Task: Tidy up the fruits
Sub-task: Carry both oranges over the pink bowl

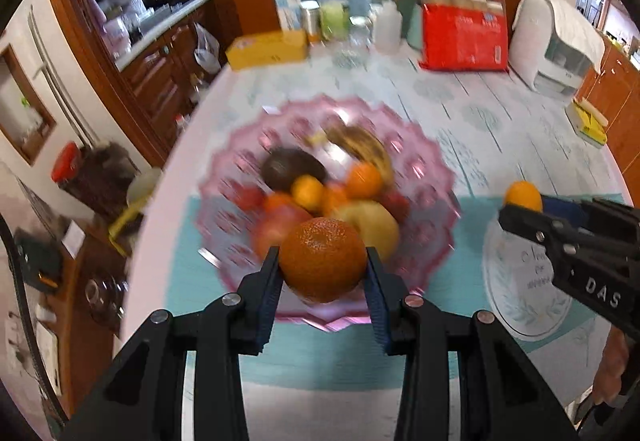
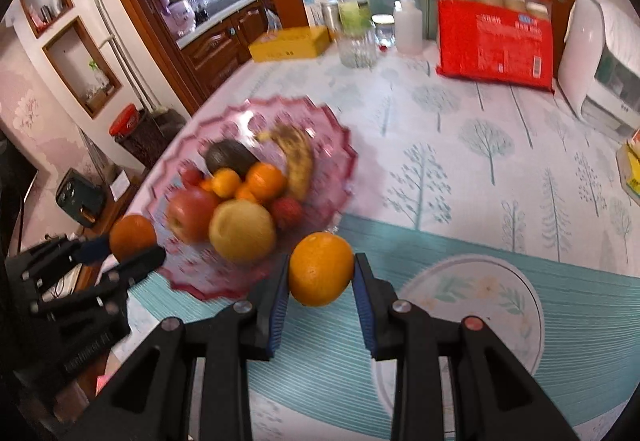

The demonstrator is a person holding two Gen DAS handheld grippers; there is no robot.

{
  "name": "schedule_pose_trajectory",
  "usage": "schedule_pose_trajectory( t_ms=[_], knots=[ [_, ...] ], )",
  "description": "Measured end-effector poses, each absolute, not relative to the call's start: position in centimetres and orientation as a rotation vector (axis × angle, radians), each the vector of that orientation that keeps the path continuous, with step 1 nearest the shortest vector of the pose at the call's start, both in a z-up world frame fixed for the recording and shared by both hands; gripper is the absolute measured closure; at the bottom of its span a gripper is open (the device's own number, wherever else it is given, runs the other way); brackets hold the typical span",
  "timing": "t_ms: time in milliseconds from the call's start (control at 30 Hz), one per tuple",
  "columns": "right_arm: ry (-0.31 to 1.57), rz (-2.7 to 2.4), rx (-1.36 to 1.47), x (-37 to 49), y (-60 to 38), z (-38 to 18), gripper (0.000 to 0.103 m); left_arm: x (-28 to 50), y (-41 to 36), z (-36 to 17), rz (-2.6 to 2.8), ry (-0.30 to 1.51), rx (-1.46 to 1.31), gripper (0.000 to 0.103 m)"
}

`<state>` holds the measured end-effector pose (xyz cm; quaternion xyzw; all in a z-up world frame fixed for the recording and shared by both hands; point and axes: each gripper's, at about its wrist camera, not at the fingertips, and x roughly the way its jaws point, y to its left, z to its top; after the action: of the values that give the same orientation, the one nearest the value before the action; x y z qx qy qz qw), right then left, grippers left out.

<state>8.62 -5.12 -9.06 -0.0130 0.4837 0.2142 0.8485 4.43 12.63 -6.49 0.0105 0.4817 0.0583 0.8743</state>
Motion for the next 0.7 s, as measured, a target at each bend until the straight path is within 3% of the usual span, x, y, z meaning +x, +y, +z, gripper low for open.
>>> schedule_pose_trajectory(
  t_ms=[333, 700],
  knots=[
    [0.923, 0.396, 0.014, 9.9, -0.3, -4.5, 0.072, 8.6, 18.1, -1.9, 0.074, 0.911, 0.077, 0.065],
    [0.997, 0.343, 0.066, 14.5, 3.6, -6.3, 0.072, 13.2, 19.6, -6.3, -0.015, 1.021, 0.059, 0.065]
  ],
)
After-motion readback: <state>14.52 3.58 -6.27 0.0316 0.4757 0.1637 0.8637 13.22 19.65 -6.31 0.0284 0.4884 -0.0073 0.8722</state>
